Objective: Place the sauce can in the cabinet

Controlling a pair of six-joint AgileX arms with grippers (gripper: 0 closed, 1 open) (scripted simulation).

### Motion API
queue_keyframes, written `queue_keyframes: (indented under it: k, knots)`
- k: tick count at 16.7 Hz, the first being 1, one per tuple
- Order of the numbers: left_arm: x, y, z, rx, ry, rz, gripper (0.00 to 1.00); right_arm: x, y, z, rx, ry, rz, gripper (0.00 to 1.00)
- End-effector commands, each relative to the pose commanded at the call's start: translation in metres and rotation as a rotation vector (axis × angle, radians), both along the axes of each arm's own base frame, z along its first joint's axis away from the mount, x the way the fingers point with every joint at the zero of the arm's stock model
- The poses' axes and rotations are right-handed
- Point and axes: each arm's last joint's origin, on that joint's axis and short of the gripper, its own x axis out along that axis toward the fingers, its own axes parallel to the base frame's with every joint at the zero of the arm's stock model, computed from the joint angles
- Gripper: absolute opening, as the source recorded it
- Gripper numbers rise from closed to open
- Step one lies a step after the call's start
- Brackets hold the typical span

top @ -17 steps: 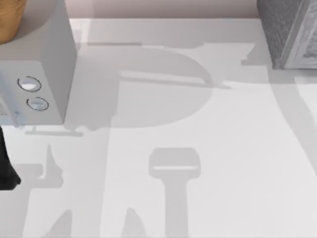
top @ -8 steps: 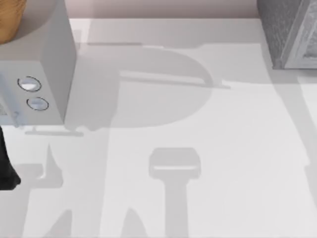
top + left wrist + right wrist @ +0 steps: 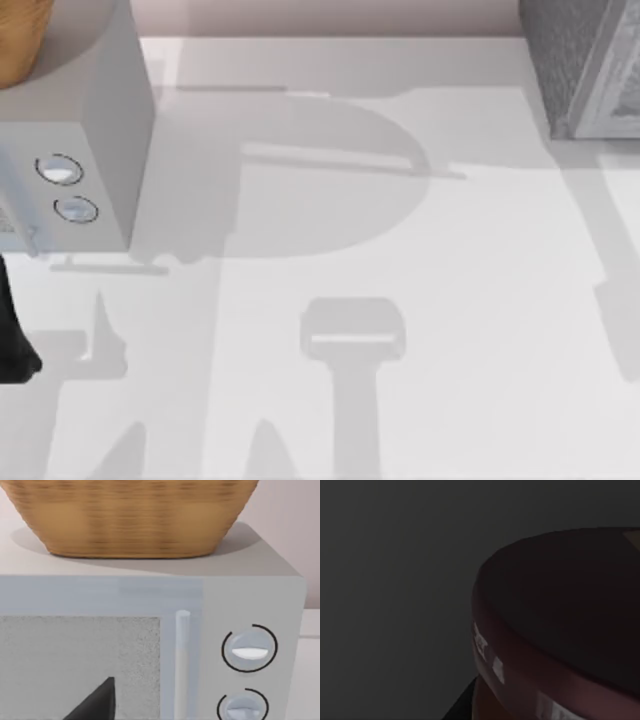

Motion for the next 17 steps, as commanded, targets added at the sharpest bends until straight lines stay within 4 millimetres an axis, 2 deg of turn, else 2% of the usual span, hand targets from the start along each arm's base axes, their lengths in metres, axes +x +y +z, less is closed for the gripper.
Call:
queue_keyframes:
  k: [2,15,17]
  knots:
    - [0.0000,0.0000,0.0000,0.000,0.000,0.000,1.00,0.0000,0.0000,0.0000,0.000,0.000,0.000,0.00]
    - [0.0000,0.0000,0.0000,0.000,0.000,0.000,1.00,0.0000,0.0000,0.0000,0.000,0.000,0.000,0.98]
    - [0.0000,0.0000,0.0000,0.000,0.000,0.000,1.00,0.0000,0.0000,0.0000,0.000,0.000,0.000,1.00]
